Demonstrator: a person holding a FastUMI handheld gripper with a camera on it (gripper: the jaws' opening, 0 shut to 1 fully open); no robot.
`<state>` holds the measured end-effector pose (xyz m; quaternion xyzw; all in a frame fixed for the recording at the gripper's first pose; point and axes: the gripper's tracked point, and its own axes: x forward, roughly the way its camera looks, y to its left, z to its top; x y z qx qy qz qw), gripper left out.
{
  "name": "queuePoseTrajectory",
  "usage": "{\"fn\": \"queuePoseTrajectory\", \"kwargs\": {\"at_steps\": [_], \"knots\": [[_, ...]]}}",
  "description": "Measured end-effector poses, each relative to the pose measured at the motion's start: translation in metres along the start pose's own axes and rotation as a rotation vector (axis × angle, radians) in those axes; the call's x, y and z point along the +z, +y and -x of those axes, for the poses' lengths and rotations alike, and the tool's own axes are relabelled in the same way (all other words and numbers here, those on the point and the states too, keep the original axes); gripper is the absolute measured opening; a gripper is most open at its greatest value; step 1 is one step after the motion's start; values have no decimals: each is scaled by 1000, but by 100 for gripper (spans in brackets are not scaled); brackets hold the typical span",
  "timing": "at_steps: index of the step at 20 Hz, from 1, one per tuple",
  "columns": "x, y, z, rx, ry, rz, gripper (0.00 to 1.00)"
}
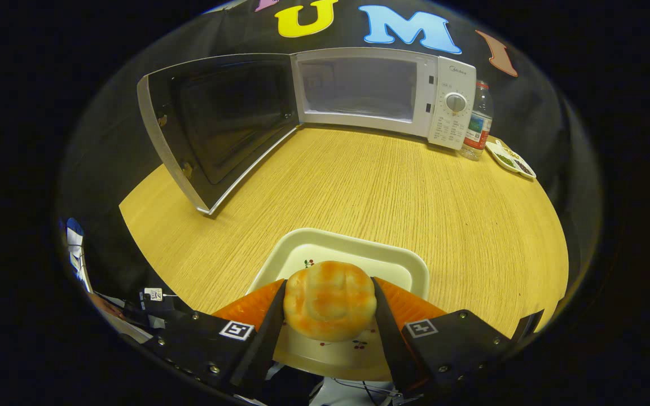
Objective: Open the microwave, put the food inside, and close the microwave door.
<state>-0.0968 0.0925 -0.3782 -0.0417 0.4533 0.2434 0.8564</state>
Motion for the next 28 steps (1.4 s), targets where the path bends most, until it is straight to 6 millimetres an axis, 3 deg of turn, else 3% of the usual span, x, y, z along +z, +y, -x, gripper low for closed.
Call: {"fn": "queuePoseTrajectory", "kwargs": {"at_steps": [2, 6, 11, 15, 28], "knots": [[3, 3, 1, 9, -6, -21, 65], [31, 14, 9, 49, -66, -108, 65], [106, 21, 11, 95, -207, -283, 65], [165, 15, 8, 117, -319, -399, 65], [279, -12, -42, 118, -507, -680, 64]]}}
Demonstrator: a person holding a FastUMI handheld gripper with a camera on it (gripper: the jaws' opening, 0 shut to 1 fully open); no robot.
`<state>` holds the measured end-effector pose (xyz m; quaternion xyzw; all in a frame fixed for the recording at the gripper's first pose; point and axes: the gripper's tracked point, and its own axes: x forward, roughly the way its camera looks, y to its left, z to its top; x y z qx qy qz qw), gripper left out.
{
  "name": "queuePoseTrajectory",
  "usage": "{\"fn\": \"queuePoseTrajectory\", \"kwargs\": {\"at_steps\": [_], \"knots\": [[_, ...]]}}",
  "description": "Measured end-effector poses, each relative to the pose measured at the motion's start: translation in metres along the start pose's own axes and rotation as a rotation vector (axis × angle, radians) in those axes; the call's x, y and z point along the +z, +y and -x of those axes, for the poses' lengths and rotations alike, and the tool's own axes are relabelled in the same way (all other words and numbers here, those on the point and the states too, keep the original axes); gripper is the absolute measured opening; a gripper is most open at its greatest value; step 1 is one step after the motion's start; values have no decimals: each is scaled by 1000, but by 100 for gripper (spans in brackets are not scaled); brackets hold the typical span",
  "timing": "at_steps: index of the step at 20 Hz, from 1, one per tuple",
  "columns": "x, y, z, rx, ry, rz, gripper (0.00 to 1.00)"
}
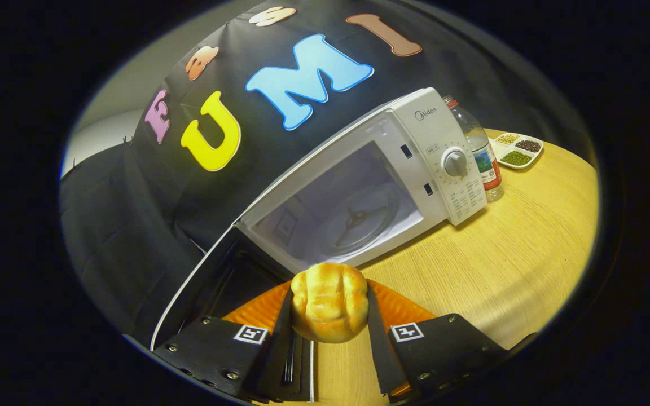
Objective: Open the microwave, put the food inside, and close the microwave door.
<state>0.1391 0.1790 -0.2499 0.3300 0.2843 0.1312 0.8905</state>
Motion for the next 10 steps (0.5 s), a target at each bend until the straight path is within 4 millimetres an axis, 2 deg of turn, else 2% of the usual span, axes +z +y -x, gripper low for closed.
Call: {"fn": "queuePoseTrajectory", "kwargs": {"at_steps": [4, 5, 10], "knots": [[11, 10, -37, -5, -44, -41, 64], [7, 11, -43, -6, -52, -57, 64], [14, 12, -85, -42, -116, -96, 64]]}}
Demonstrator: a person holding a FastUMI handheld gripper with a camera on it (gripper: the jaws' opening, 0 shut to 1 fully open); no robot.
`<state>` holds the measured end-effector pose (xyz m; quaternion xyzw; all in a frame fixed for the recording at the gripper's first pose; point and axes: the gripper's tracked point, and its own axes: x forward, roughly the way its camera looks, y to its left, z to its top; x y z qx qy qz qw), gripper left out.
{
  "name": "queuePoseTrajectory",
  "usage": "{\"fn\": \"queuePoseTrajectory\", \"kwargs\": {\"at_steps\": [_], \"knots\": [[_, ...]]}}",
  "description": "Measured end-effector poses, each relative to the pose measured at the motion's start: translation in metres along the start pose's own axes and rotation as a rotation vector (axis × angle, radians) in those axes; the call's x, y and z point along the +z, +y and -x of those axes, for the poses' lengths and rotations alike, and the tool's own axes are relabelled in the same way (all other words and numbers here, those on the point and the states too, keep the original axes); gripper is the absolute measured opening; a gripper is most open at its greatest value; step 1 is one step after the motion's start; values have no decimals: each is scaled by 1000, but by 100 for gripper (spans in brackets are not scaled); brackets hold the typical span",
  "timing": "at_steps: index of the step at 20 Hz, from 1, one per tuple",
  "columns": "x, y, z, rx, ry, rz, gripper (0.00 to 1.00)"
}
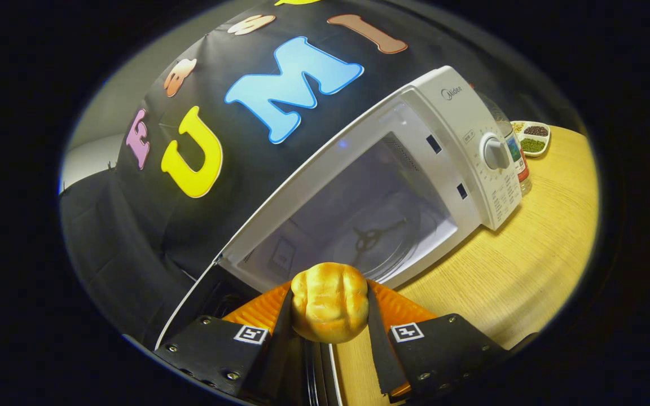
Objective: Open the microwave, put the food inside, and close the microwave door.
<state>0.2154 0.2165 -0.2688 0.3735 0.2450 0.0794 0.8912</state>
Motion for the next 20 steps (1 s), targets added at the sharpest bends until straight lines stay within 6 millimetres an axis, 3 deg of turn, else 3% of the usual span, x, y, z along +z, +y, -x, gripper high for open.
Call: {"fn": "queuePoseTrajectory", "kwargs": {"at_steps": [11, 12, 15, 20], "knots": [[9, -34, -103, -112, -112, 5, 64], [12, -35, -109, -118, -121, 2, 70], [13, -47, -126, -150, -130, 9, 69], [15, -57, -135, -185, -140, 18, 76]]}}
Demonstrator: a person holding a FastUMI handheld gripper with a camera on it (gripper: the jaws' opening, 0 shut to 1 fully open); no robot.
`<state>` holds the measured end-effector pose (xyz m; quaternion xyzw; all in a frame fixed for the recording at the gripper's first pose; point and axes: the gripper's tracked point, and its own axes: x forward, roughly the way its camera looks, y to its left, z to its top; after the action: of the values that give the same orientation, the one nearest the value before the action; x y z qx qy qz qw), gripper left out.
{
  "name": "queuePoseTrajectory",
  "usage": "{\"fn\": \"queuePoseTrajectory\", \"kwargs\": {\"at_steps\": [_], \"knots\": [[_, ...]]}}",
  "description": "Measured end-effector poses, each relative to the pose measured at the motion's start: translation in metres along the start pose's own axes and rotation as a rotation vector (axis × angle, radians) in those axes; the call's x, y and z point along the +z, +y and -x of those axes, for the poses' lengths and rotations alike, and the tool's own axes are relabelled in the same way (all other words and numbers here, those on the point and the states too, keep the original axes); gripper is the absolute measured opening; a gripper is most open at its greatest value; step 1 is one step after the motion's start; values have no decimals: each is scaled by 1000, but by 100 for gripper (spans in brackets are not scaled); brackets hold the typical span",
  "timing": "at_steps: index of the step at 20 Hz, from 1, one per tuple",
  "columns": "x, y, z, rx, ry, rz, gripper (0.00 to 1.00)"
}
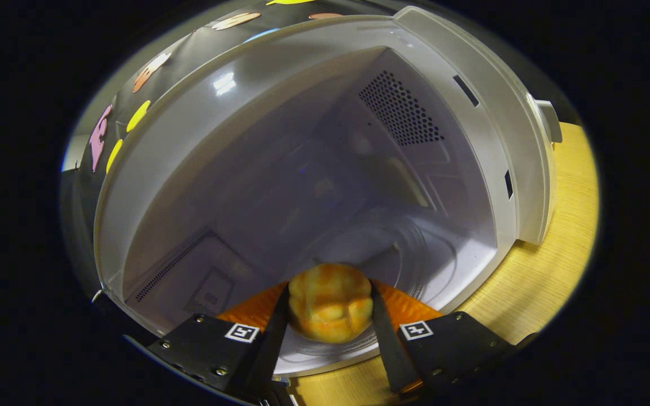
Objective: Open the microwave, put the food inside, and close the microwave door.
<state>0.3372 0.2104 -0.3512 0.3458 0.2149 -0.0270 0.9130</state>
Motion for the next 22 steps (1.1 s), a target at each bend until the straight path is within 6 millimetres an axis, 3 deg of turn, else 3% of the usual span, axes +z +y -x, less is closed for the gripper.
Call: {"fn": "queuePoseTrajectory", "kwargs": {"at_steps": [3, 5, 9, 11, 15, 22], "knots": [[5, -1, 1, -5, -28, 37, 82], [9, -1, 4, -19, -44, 62, 95], [15, 3, 17, -14, -58, 128, 96], [13, 6, 34, 5, -38, 184, 96], [22, 23, 94, 78, -36, 329, 96], [53, 58, 226, 225, -38, 434, 96]]}}
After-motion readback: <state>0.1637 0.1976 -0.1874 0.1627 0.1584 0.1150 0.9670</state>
